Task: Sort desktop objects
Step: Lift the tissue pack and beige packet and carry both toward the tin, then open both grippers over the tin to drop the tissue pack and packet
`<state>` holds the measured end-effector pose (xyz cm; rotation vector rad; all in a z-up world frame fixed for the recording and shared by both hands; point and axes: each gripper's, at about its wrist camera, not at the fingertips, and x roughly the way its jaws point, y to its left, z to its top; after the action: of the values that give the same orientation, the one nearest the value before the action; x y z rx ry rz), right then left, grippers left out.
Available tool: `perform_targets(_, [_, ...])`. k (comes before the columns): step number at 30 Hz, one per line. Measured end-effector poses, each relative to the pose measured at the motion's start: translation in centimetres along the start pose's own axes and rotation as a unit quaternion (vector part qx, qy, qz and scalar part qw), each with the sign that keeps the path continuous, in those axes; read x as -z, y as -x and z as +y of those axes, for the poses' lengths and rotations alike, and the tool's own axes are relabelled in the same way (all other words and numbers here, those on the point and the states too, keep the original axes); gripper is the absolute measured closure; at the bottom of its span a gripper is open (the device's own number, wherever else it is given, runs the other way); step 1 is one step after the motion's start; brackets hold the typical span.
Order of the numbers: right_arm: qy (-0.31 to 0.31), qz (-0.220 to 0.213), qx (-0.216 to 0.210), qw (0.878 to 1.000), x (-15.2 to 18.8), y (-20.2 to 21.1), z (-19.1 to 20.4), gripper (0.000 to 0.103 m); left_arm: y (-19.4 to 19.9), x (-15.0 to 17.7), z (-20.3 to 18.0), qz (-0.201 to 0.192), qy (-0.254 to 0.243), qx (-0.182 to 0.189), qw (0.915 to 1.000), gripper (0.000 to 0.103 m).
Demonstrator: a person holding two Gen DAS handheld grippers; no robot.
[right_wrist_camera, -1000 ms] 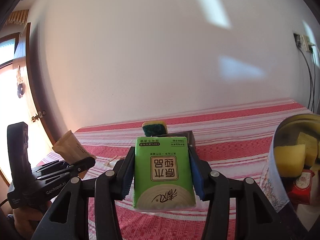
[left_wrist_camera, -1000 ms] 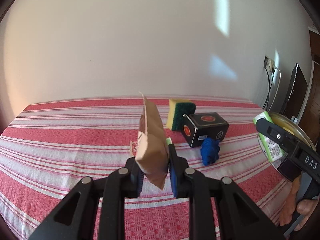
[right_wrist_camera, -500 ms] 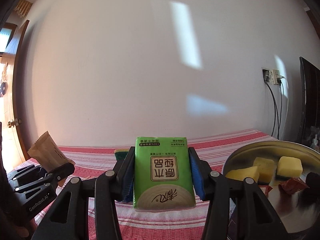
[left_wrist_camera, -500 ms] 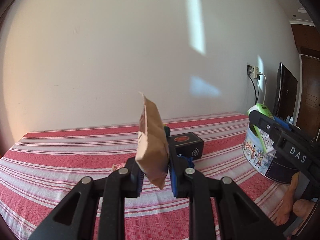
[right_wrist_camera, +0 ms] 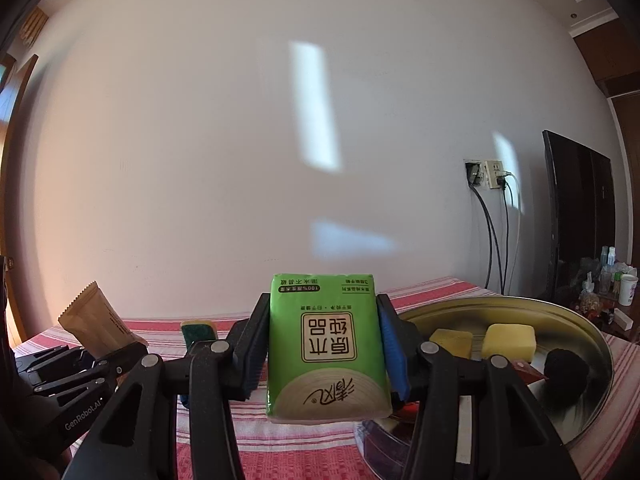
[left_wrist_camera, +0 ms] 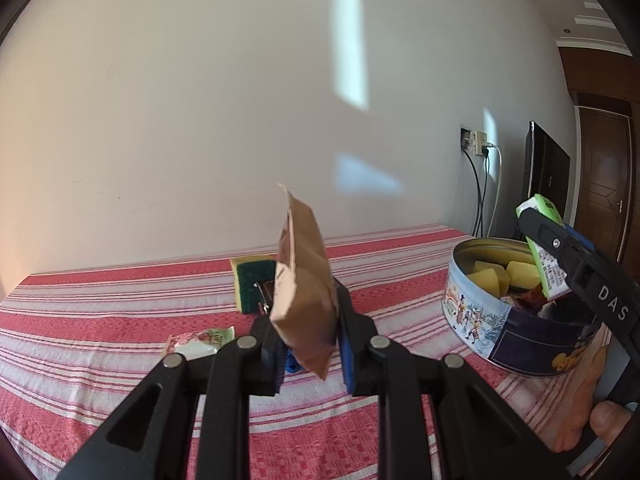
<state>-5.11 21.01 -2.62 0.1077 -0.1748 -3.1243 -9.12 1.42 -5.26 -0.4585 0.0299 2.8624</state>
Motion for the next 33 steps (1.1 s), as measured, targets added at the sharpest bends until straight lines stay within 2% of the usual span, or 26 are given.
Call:
perform_targets(9, [0.007,-0.024,0.074,0.997,-0.5,1.8,-4.2,0.051,-0.7,-0.6,-4.0,-0.002,-0.021,0.043,0.9989,0.083])
perform_targets(22, [-0.01,-0.011,0.163,0.987,-0.8,1.9,-10.6,0.051,-2.5,-1.9,-11.6,-0.008,-0.066,0.103,0.9924,0.083])
perform_targets(28, [-0.005,-0.002,0.183,0.983,-1.2,1.1,-12.3,0.051,-3.4,-2.3,-15.3,-0.011,-0.1,0.127,0.9868,0.083])
perform_targets(33, [-0.007,0.012,0.192,0.981,-1.3,0.3,-13.1,0.051,-4.3,-2.5,-18.4,-0.007,-0.136,0.132,0.9818,0.083])
